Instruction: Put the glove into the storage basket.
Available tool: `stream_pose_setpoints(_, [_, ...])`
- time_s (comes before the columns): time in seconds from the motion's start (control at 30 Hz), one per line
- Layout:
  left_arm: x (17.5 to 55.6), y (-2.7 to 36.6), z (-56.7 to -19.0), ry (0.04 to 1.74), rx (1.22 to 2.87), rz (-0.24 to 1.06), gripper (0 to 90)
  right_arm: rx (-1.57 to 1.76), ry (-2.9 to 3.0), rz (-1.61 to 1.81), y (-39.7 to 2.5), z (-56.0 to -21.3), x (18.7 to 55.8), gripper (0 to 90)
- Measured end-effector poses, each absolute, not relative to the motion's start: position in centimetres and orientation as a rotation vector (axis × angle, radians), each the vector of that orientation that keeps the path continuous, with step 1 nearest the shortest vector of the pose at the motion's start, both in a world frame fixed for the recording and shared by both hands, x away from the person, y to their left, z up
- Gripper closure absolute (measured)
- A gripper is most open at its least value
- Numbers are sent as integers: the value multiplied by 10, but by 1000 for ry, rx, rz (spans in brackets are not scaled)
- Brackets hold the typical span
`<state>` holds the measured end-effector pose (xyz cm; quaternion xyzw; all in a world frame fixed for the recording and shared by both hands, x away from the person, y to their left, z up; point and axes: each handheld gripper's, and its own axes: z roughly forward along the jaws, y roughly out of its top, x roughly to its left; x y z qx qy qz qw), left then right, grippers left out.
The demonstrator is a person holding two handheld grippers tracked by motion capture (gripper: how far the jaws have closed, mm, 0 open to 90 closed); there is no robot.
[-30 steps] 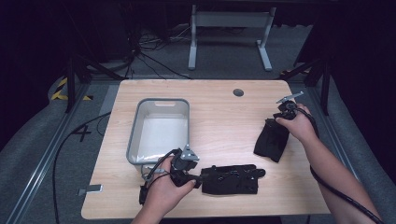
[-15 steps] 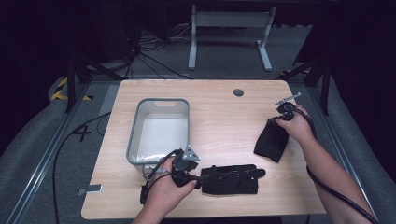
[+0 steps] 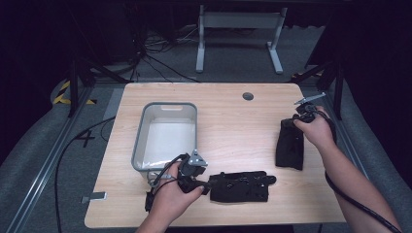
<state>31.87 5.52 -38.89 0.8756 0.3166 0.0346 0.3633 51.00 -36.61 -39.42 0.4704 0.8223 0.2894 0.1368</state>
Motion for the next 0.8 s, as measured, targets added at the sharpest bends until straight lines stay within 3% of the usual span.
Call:
stream_pose_setpoints(0.5, [326, 35, -388, 740, 2276, 59, 433, 1228, 2310, 1046, -363, -328, 457, 850])
stream_pose_setpoints(0.8, [328, 25, -386, 701, 2285, 43, 433, 1117, 2295, 1182, -336, -302, 430, 849])
